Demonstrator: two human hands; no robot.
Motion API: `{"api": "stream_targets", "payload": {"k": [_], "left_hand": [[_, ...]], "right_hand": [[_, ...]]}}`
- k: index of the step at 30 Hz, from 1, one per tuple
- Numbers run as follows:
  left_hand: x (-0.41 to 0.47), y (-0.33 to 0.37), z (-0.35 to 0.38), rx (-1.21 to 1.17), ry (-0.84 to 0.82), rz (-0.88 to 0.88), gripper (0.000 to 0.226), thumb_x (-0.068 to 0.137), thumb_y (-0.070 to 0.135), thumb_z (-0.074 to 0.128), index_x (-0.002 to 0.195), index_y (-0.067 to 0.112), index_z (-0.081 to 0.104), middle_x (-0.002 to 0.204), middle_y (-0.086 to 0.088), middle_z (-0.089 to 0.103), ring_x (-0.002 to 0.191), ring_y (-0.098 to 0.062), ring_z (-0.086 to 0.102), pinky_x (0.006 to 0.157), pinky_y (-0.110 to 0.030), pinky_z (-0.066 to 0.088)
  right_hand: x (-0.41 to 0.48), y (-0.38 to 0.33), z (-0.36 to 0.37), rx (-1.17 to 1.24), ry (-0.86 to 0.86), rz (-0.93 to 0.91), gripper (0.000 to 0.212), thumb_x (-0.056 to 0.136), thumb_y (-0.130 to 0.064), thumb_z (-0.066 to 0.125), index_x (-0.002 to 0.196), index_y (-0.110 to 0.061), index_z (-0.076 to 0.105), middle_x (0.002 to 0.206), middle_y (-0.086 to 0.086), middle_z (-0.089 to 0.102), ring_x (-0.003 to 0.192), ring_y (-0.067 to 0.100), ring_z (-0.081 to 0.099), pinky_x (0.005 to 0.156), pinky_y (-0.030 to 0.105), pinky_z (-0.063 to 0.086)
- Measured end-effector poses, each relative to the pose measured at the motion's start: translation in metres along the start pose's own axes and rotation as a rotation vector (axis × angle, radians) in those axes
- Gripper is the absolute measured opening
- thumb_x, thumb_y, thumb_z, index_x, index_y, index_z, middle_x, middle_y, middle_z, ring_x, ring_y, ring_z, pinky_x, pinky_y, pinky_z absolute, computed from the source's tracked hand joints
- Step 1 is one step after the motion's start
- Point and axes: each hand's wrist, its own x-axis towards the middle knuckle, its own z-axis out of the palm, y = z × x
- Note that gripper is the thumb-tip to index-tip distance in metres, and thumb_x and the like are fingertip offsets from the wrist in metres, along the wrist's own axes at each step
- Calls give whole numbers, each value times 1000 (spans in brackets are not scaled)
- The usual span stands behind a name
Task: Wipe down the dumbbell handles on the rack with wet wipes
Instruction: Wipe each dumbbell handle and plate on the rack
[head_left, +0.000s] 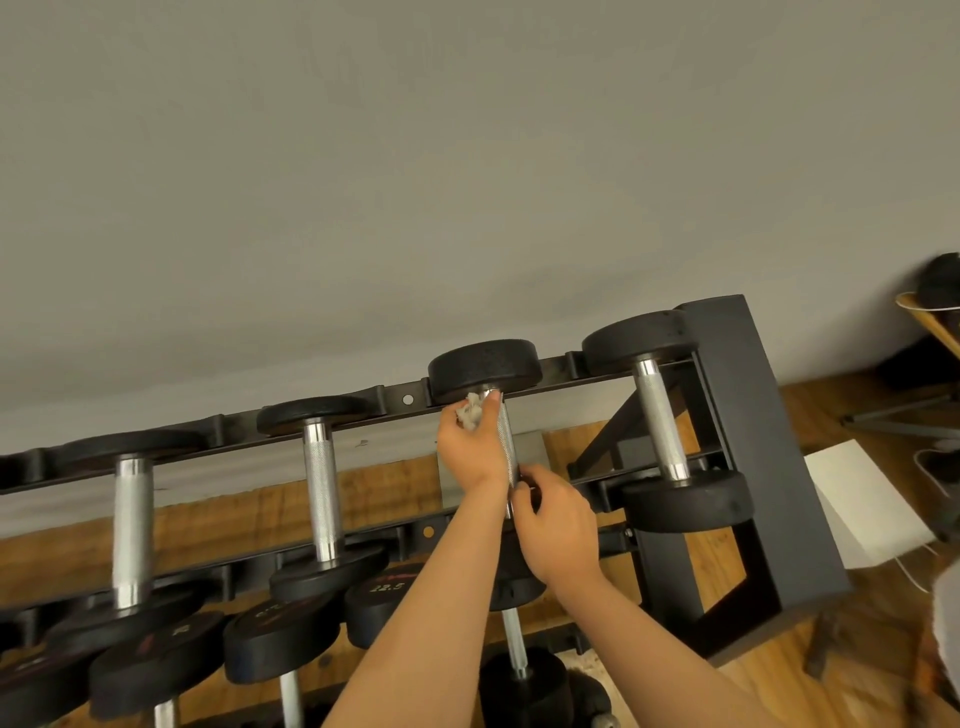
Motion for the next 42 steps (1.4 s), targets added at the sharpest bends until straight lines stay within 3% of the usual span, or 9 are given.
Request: {"api": "stream_targets", "payload": {"k": [5, 12, 17, 21, 26, 29, 33, 38, 42], "left_hand": [[-2, -1, -2, -60, 19, -4, 19, 93, 22, 66, 95, 3, 67, 82, 0, 65, 77, -11, 62, 64, -16, 48], [-7, -8, -10, 94, -226, 60, 11, 93, 25, 66, 91, 15, 61, 86, -1, 63, 78, -10, 59, 69, -20, 47], [-2, -6, -17, 170, -212, 71, 28, 102, 28, 48, 113, 5, 59, 121, -5, 40, 112, -19, 49, 94, -26, 43], [-4, -4, -17, 135, -158, 66, 28, 101, 19, 51, 124, 5, 59, 119, -3, 49, 108, -17, 55, 90, -21, 47], [-7, 0, -23, 56, -27, 151, 18, 86, 9, 72, 98, 14, 59, 92, 5, 63, 81, 0, 59, 67, -7, 47], [-5, 3, -14, 61, -24, 154, 18, 83, 9, 75, 93, 16, 62, 100, -3, 67, 87, -7, 62, 68, -9, 48], [-7, 3, -7, 11, 16, 91, 29, 83, 9, 76, 109, 8, 63, 103, 0, 66, 91, -8, 62, 69, -4, 48], [-3, 3, -1, 14, -8, 5, 33, 80, 16, 79, 106, 13, 58, 97, 1, 66, 83, -7, 63, 65, -8, 48], [-1, 2, -2, 14, 18, 26, 14, 86, 22, 74, 91, 13, 64, 87, -1, 70, 80, -11, 68, 71, -21, 55]], "right_hand": [[0, 0, 0, 1, 6, 1, 19, 96, -24, 49, 103, -21, 67, 89, -8, 67, 80, 7, 62, 72, 30, 54], [0, 1, 2, -9, 9, 2, 20, 96, -24, 48, 105, -21, 66, 91, -8, 67, 82, 7, 61, 71, 29, 53], [0, 1, 2, -11, 14, -5, 21, 96, -24, 50, 108, -20, 66, 95, -7, 68, 85, 9, 62, 74, 31, 54], [0, 2, 2, -21, 15, -12, 20, 96, -25, 51, 108, -20, 66, 94, -6, 68, 83, 9, 62, 74, 33, 55], [1, 2, 1, -57, -15, -19, 18, 95, -28, 54, 107, -18, 63, 92, -5, 66, 82, 11, 62, 72, 33, 54], [6, 3, -5, -76, -105, -22, 18, 94, -34, 55, 105, -20, 57, 90, -6, 64, 82, 13, 62, 72, 34, 53], [10, 4, -10, -154, -227, -47, 23, 98, -41, 48, 109, -21, 47, 85, -6, 64, 74, 15, 63, 67, 37, 54], [6, 3, -8, -124, -138, -57, 20, 100, -37, 45, 109, -20, 53, 79, -6, 63, 70, 13, 62, 67, 36, 52], [6, 3, -7, -104, -117, -68, 20, 99, -36, 46, 109, -21, 55, 82, -5, 65, 71, 13, 64, 69, 39, 55]]}}
